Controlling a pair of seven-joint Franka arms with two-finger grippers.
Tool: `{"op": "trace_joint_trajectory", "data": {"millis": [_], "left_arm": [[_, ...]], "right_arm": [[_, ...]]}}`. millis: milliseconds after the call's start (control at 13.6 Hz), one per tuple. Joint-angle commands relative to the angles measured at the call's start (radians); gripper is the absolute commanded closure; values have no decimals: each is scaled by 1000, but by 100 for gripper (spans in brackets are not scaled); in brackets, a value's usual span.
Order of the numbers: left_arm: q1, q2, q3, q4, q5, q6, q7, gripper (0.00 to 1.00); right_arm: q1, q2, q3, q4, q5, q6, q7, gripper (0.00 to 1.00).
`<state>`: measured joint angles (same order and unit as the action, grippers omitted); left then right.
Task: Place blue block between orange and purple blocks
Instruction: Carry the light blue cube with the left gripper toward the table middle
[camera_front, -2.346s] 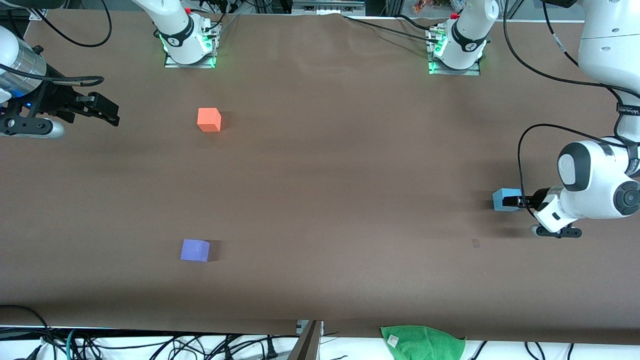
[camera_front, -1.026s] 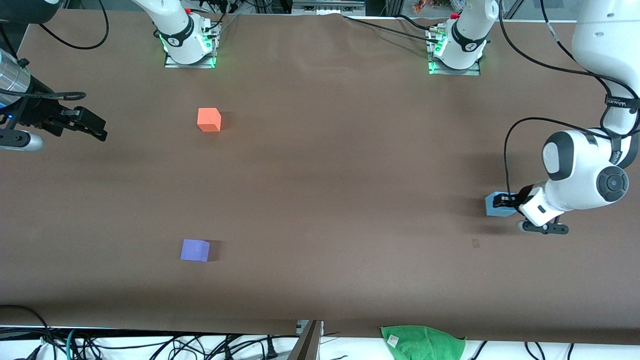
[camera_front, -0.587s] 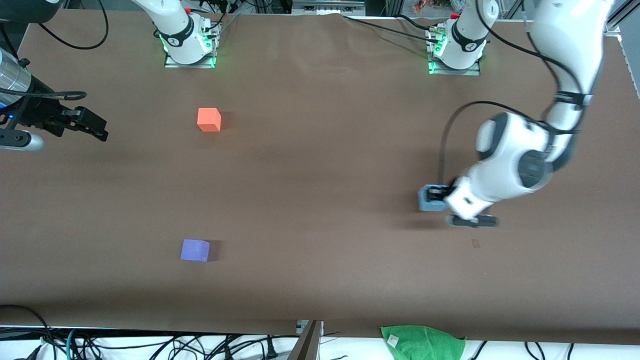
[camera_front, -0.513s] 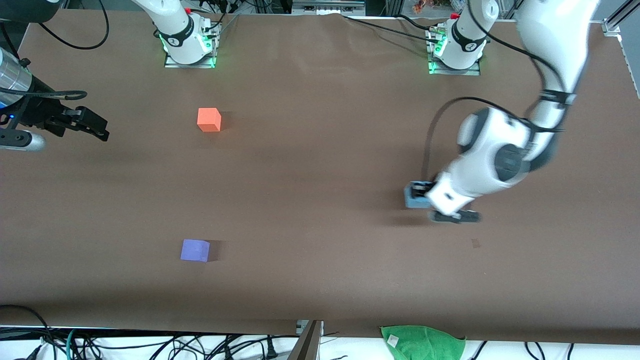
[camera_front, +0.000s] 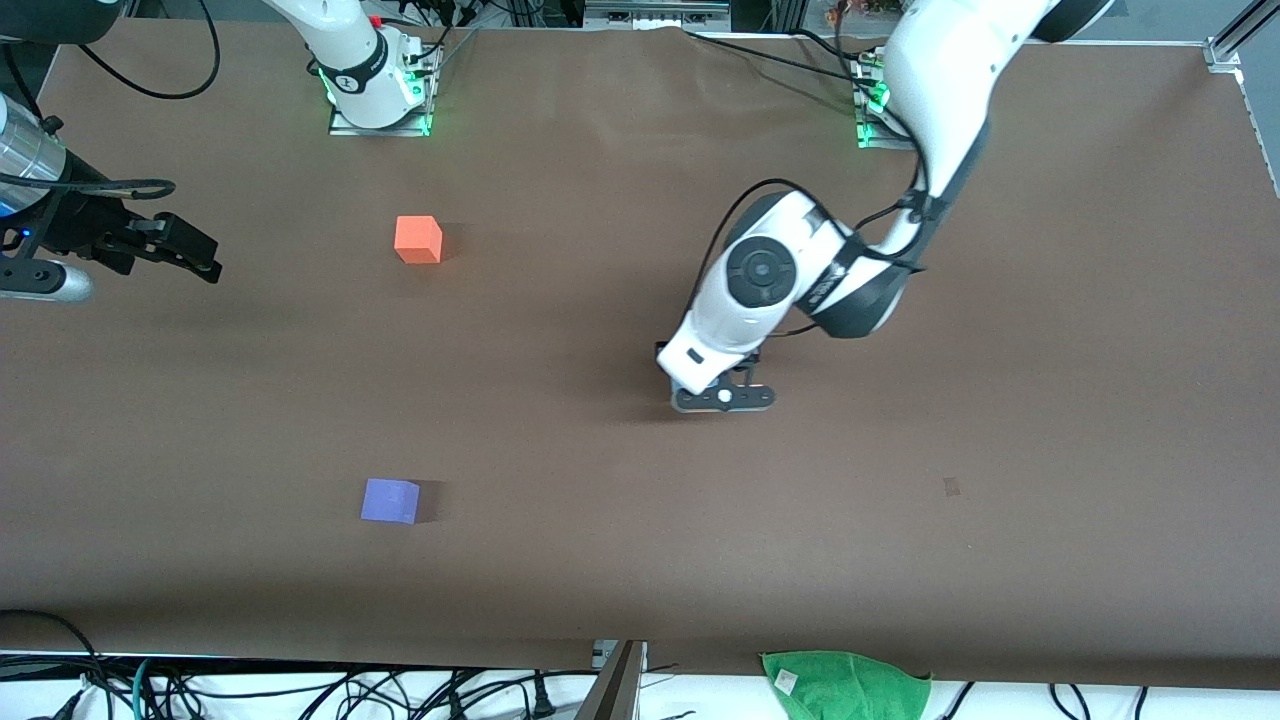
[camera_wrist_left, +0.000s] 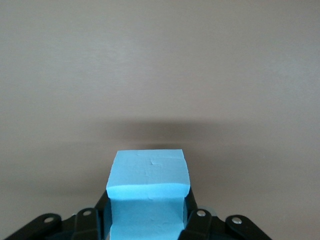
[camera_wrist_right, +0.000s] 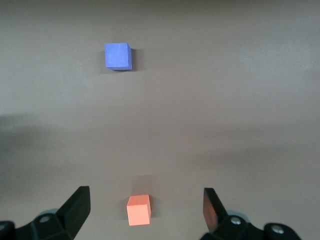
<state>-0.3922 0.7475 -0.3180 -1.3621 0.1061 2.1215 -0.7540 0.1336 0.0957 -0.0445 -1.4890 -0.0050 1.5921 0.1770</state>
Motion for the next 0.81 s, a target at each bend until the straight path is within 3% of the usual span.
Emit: {"op": "trace_joint_trajectory", "data": {"millis": [0, 587, 660, 733], "left_arm": [[-111, 104, 65, 148, 23, -6, -27, 54], [-209, 213, 97, 190, 23, 93, -119, 46], [-218, 216, 105, 195, 23, 94, -136, 38], [-218, 211, 105, 198, 21, 90, -149, 0]], "right_arm": [[-3, -4, 0, 9, 13, 0, 1, 0], [-12, -5, -6, 7, 10, 0, -1, 0], [-11, -5, -6, 9, 8, 0, -1, 0], [-11, -5, -6, 9, 7, 0, -1, 0]]}}
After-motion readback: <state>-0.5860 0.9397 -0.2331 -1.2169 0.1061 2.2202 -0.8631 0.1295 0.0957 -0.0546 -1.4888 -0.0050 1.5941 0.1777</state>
